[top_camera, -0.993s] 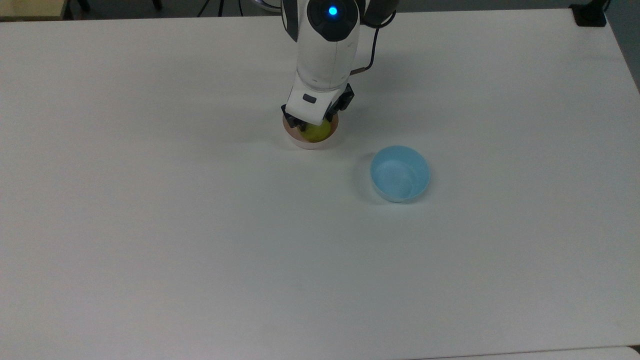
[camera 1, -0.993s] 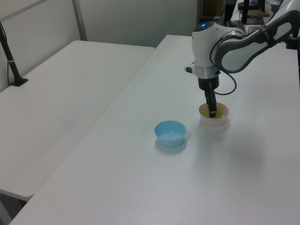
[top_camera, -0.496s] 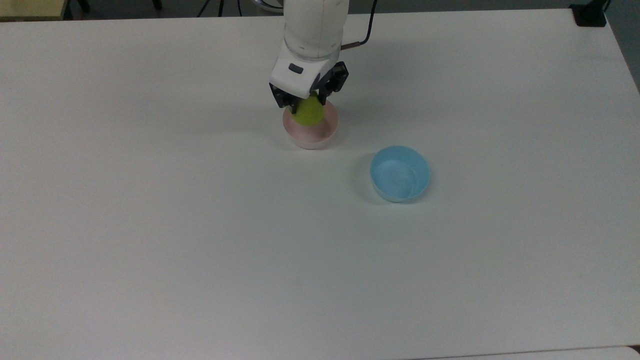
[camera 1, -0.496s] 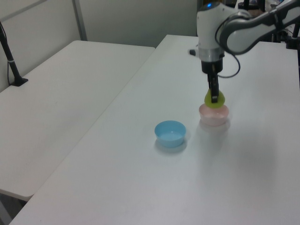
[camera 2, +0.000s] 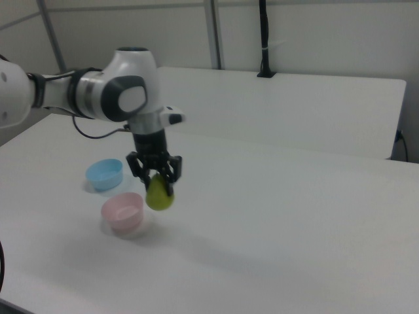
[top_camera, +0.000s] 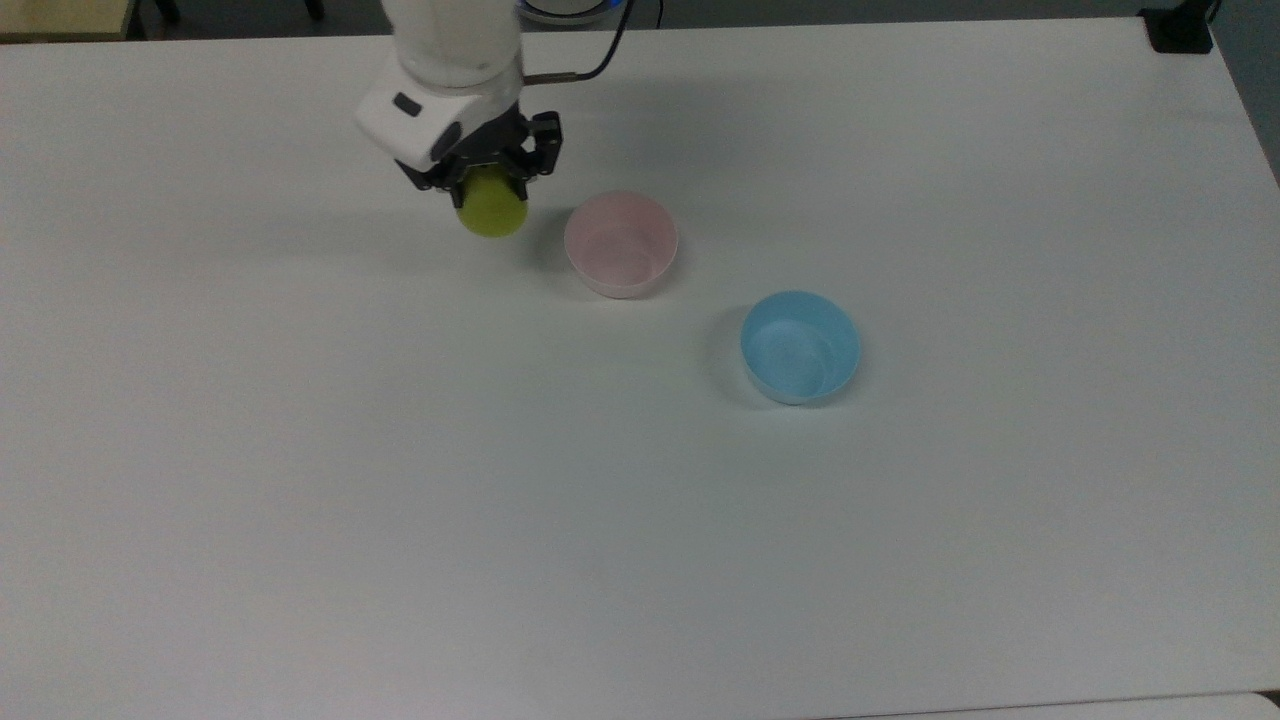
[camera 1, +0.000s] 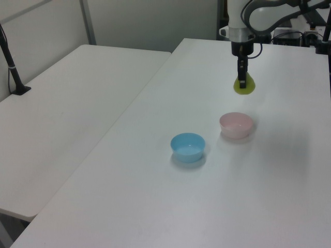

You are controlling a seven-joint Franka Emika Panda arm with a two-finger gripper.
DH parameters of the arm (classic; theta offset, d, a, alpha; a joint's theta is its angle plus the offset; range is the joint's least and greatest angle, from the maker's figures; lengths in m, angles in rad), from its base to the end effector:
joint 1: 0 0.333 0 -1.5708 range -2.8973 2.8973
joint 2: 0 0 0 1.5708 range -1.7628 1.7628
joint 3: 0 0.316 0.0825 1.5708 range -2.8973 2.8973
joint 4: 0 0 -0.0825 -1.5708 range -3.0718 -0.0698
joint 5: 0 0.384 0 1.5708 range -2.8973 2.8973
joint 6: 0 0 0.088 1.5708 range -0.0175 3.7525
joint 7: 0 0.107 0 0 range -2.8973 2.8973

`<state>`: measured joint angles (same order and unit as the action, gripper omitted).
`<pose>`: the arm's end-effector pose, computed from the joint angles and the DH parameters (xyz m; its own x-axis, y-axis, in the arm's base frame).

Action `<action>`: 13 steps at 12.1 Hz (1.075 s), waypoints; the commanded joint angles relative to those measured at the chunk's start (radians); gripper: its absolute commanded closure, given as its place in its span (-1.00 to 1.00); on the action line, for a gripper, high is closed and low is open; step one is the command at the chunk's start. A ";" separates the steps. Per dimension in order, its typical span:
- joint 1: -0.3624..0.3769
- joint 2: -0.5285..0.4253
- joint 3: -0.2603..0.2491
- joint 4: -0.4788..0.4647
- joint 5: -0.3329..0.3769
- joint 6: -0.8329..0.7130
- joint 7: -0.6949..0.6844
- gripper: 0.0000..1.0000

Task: Pick up a pear from the bowl
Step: 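Carry the pear away from the pink bowl and lower it to the table, then open the gripper to release the pear and raise the gripper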

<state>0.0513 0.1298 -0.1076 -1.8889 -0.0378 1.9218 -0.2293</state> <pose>0.5808 -0.0335 0.4292 0.9772 0.1845 -0.1048 0.1881 -0.9818 0.0248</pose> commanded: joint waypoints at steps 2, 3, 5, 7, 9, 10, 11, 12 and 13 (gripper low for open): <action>-0.157 0.062 0.003 -0.001 -0.007 0.055 -0.099 0.16; -0.184 0.106 0.003 -0.001 -0.008 0.095 -0.101 0.14; -0.208 0.161 0.003 0.001 -0.011 0.161 -0.101 0.03; -0.214 0.160 0.003 0.001 -0.025 0.161 -0.101 -0.21; -0.214 0.128 0.003 0.001 -0.025 0.146 -0.096 -1.00; -0.208 0.101 0.003 0.002 -0.025 0.141 -0.090 -1.00; -0.200 0.073 0.006 0.008 -0.024 0.108 -0.087 -1.00; -0.197 0.056 0.016 0.014 -0.024 0.083 -0.087 -1.00; -0.182 0.038 0.017 0.025 -0.024 0.062 -0.082 -1.00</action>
<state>-0.1565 0.2553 -0.1032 -1.8613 -0.0494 2.0585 -0.3143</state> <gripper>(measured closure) 0.000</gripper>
